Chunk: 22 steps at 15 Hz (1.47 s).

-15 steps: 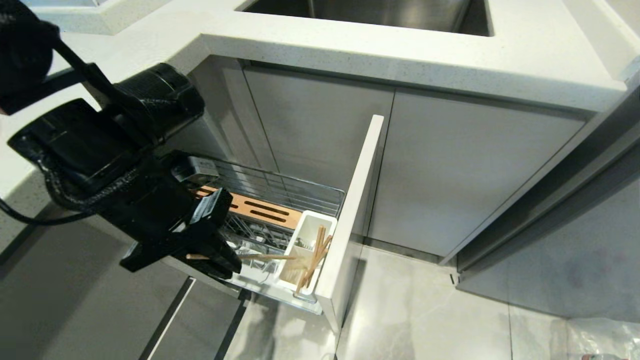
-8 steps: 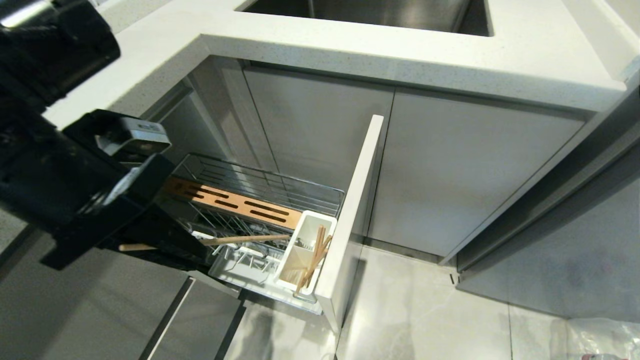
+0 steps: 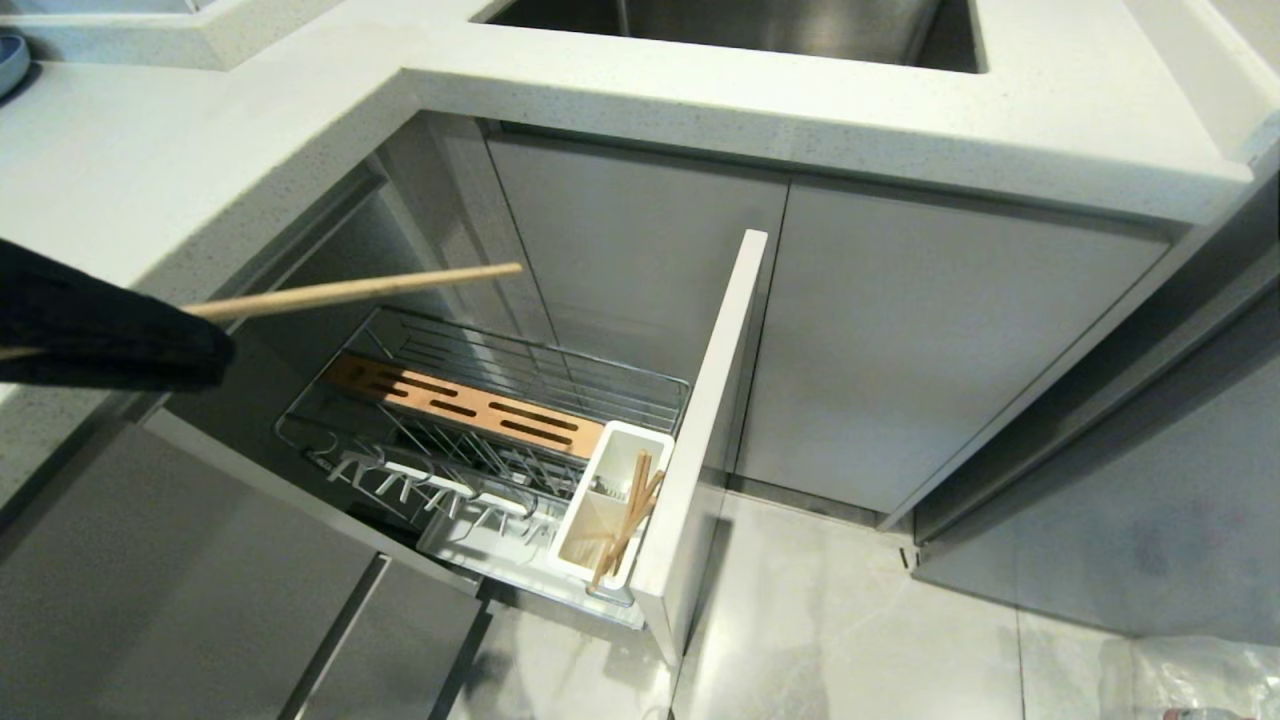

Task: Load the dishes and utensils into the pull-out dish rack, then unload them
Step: Take the chopsticks out of the cupboard

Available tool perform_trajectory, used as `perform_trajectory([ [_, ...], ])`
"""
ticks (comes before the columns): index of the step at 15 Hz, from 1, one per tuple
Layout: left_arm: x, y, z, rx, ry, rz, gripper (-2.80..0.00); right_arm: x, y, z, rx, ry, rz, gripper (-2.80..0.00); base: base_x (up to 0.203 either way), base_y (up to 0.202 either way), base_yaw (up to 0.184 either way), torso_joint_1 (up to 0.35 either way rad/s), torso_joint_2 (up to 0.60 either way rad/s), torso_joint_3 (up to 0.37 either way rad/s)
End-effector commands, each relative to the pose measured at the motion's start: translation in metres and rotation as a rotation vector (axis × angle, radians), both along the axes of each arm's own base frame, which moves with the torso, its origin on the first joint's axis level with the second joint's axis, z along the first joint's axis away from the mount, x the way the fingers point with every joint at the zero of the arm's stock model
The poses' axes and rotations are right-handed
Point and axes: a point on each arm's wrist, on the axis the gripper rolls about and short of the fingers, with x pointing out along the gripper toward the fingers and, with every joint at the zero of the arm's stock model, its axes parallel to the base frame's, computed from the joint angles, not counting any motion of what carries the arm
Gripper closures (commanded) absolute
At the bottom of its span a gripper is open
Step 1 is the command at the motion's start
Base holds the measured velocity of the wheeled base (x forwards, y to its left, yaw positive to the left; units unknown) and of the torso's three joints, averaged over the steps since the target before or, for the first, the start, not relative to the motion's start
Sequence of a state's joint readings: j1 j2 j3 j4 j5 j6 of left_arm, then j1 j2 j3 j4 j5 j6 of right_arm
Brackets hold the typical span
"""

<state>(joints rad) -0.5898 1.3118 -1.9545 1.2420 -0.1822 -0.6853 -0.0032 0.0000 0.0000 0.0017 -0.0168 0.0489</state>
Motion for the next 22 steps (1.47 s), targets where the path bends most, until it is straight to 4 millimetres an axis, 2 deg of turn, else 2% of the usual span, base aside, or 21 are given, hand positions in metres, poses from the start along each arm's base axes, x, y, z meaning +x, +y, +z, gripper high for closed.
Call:
perform_trajectory([
  [1, -0.027, 0.018, 0.01, -0.055, -0.099, 0.023, 0.0, 0.0, 0.0, 0.0, 0.0, 0.001, 0.0, 0.0, 0.0, 0.0, 0.0, 0.0, 0.0, 0.0],
  [3, -0.042, 0.032, 0.021, -0.09, -0.243, 0.119, 0.0, 0.0, 0.0, 0.0, 0.0, 0.001, 0.0, 0.0, 0.0, 0.0, 0.0, 0.0, 0.0, 0.0],
  [6, -0.052, 0.044, 0.031, -0.11, -0.381, 0.28, 0.0, 0.0, 0.0, 0.0, 0.0, 0.001, 0.0, 0.0, 0.0, 0.0, 0.0, 0.0, 0.0, 0.0],
  [10, -0.043, 0.048, 0.036, -0.031, -0.466, 0.575, 0.0, 0.0, 0.0, 0.0, 0.0, 0.001, 0.0, 0.0, 0.0, 0.0, 0.0, 0.0, 0.0, 0.0],
  [17, 0.015, 0.043, 0.029, 0.175, -0.444, 1.065, 0.0, 0.0, 0.0, 0.0, 0.0, 0.001, 0.0, 0.0, 0.0, 0.0, 0.0, 0.0, 0.0, 0.0],
  [20, 0.055, 0.05, 0.026, 0.222, -0.463, 1.306, 0.0, 0.0, 0.0, 0.0, 0.0, 0.001, 0.0, 0.0, 0.0, 0.0, 0.0, 0.0, 0.0, 0.0],
  [22, 0.082, 0.054, 0.021, 0.229, -0.464, 1.401, 0.0, 0.0, 0.0, 0.0, 0.0, 0.001, 0.0, 0.0, 0.0, 0.0, 0.0, 0.0, 0.0, 0.0],
])
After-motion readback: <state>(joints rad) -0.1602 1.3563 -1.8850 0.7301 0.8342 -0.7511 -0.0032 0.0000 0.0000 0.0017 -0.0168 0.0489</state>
